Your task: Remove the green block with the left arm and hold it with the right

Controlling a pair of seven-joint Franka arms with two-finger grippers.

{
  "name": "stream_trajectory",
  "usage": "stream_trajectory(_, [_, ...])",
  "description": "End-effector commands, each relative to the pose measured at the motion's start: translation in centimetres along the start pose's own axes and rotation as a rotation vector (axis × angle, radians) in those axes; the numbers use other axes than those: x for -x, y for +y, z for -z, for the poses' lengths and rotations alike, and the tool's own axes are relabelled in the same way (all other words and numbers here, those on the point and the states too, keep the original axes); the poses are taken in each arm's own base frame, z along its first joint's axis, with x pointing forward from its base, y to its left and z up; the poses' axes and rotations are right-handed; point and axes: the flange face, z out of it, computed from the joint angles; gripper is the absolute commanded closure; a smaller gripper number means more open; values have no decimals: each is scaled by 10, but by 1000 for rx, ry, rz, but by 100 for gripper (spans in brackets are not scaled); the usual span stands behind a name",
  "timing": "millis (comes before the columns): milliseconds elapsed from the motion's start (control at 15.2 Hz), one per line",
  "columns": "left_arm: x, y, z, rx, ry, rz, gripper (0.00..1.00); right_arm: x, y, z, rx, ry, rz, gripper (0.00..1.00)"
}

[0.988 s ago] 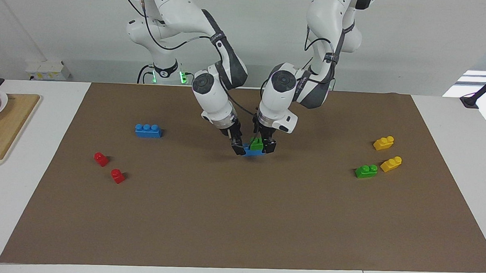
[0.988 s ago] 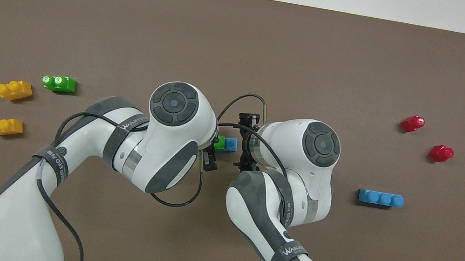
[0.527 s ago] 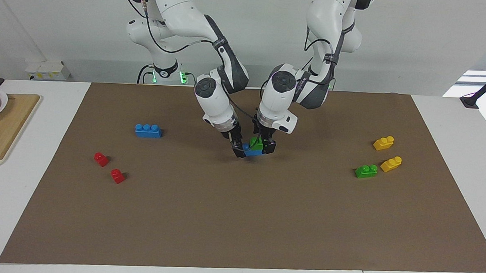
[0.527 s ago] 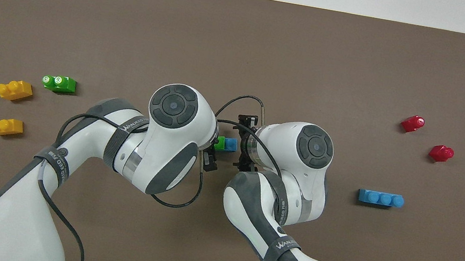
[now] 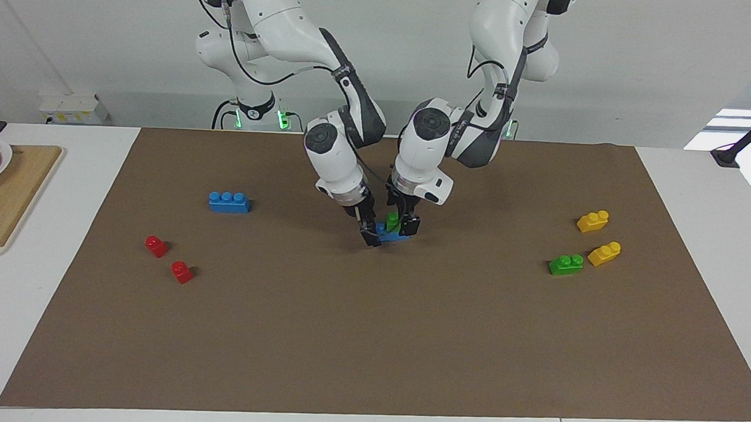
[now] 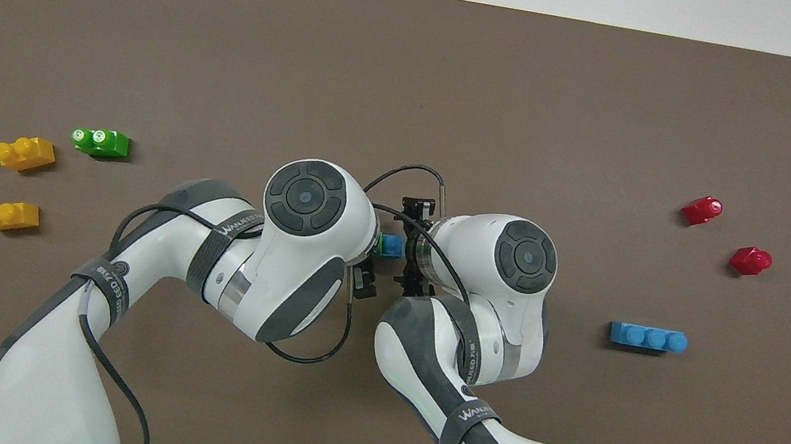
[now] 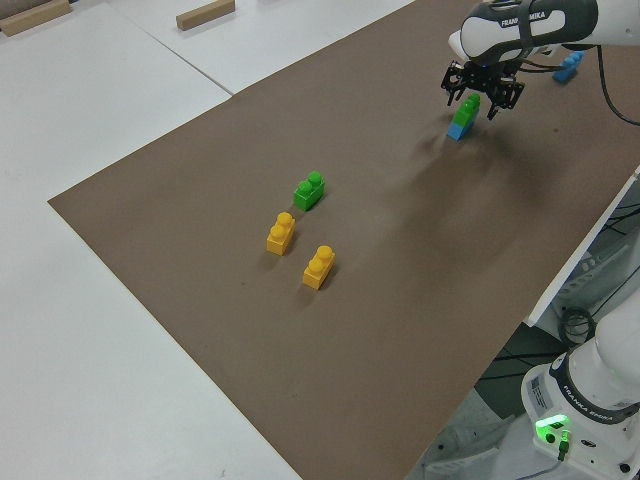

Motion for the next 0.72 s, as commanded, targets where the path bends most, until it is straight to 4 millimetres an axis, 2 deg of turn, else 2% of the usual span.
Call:
stream_trajectory(0, [-4,-4,0,16,-3,-19,0,0,3,-3,-18,-10,-15,1])
stream_trajectory(527, [-5,-3,0,14,0,-19,0,2,3,-4,-27,-10,-25,2])
stream_trajectory(593, [-5,-3,0,14,0,-19,0,6,5,-5,-25,-11,-18,6])
stream_trajectory(658, [-4,-4,0,14,0,-22,0,8,6,-6,-23,-11,-15,14])
